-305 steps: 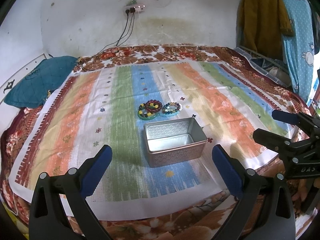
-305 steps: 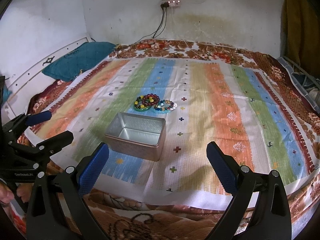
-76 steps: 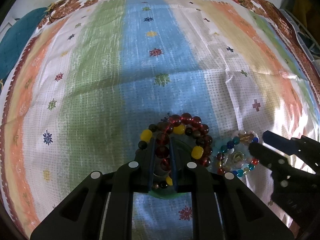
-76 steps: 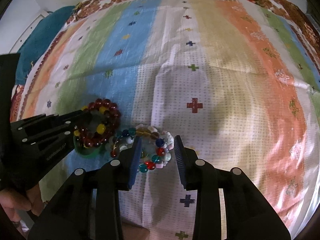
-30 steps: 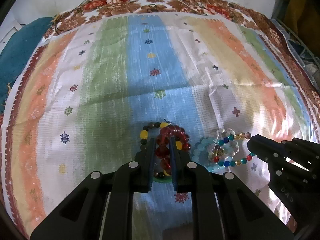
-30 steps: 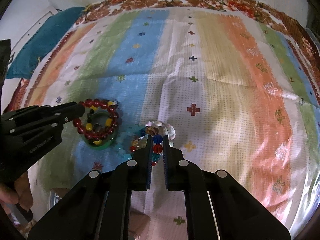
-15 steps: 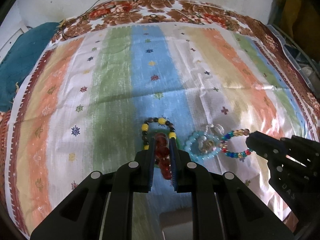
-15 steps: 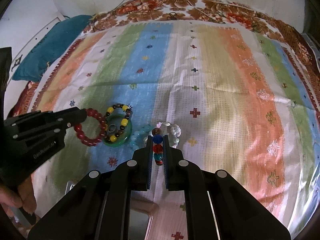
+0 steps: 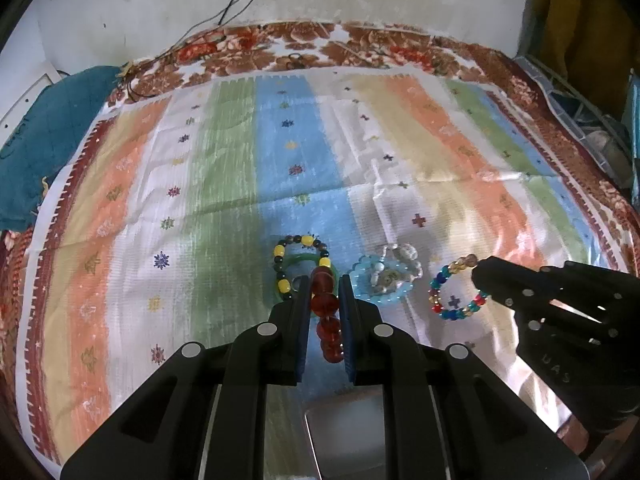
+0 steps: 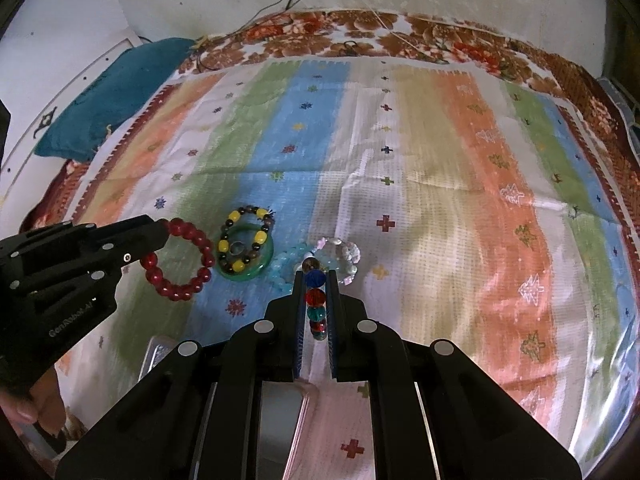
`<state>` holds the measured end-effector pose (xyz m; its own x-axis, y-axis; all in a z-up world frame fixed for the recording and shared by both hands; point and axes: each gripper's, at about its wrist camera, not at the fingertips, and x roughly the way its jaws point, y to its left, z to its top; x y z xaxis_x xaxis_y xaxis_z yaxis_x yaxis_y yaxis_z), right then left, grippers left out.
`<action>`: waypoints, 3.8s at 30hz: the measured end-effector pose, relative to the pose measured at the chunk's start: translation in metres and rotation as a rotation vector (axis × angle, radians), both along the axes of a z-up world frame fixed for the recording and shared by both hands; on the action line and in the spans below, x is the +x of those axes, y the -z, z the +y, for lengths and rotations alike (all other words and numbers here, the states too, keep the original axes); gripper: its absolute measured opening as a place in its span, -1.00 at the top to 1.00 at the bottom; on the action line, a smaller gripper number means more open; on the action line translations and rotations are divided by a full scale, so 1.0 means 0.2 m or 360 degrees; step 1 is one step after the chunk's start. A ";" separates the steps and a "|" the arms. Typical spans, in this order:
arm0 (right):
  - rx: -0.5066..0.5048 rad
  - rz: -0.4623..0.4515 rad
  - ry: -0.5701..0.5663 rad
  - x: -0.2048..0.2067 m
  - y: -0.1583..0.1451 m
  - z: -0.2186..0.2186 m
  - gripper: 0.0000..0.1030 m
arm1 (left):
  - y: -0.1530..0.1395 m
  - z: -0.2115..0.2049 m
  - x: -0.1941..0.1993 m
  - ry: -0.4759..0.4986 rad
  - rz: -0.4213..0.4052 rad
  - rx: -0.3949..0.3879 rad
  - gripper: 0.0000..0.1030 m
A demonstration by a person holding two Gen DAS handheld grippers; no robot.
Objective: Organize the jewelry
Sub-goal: 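Lift the red bracelet with the left tool while the right lifts the multicolour bracelet, then lower both bracelets into the silver box and open both tools, then move the left tool to the yellow-black bracelet while the right approaches the pale bracelet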
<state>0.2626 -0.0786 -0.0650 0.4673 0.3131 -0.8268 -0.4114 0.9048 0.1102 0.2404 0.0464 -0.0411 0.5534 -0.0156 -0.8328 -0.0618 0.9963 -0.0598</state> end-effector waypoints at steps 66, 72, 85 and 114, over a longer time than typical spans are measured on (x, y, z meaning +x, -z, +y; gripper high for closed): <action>0.0010 -0.0003 -0.0038 -0.26 0.00 -0.06 -0.01 | 0.02 0.15 -0.32 -0.0225 -0.0014 -0.0023 -0.26; -0.0010 -0.0019 -0.0023 -0.20 0.00 -0.05 -0.19 | 0.05 0.15 -0.21 -0.0257 0.0014 0.0017 -0.34; -0.0060 0.0017 0.0071 -0.03 0.08 -0.06 -0.22 | 0.11 0.19 -0.03 -0.0290 0.0041 0.0108 -0.53; -0.0207 0.0052 0.0121 0.26 0.27 0.02 -0.23 | 0.33 0.22 0.24 -0.0242 0.0112 0.0179 -0.62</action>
<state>0.3138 -0.0741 -0.1182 0.4580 0.1672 -0.8731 -0.3394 0.9406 0.0021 0.2884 0.0895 -0.1078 0.4827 0.1586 -0.8613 -0.2119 0.9754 0.0609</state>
